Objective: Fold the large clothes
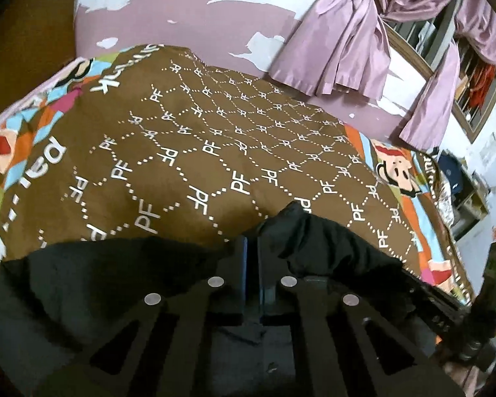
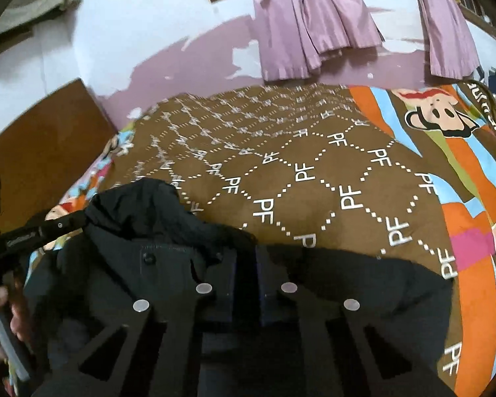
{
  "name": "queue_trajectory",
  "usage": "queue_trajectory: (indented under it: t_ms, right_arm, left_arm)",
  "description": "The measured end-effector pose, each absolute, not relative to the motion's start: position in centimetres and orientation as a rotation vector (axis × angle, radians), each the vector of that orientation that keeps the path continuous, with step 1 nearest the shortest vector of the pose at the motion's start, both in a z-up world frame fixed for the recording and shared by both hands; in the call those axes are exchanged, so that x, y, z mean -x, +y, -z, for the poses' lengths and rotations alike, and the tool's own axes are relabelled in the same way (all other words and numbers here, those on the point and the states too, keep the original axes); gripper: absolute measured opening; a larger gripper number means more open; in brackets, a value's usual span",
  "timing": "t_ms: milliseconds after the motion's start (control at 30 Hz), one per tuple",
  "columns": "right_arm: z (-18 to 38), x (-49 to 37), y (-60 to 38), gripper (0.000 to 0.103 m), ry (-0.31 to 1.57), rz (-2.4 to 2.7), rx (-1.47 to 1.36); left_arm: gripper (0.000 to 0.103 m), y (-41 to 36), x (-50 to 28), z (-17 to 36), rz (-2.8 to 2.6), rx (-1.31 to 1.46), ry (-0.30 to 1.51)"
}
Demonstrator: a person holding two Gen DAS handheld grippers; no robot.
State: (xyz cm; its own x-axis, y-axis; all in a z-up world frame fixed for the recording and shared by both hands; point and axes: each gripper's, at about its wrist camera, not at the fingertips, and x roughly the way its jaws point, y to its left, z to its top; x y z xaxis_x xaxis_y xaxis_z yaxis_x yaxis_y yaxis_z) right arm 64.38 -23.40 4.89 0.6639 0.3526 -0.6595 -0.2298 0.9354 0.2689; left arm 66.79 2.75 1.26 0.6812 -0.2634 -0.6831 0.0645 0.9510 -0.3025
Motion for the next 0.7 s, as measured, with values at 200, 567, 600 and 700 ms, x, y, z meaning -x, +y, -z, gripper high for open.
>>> queue_trajectory:
  t_ms: [200,567,600,700]
  right_arm:
    - [-4.5,-59.9,-26.0,0.006,0.776,-0.358,-0.174]
    - [2.2,-58.7,-24.4,0.003,0.928,-0.303,0.002]
    - [2.2,-58.8,-24.5,0.003,0.925,-0.305,-0.008]
    - [2.1,-58.5,-25.1,0.003,0.905,-0.320,-0.044]
  left_arm:
    - [0.001,5.7,-62.5,-1.4,0.169,0.259,0.807]
    - [0.000,6.2,-56.6,4.3,0.175,0.176,0.849]
    - [0.000,5.9,-56.9,5.2,0.169,0.166,0.860]
    - [0.000,6.1,-57.4,6.4,0.163,0.166,0.871]
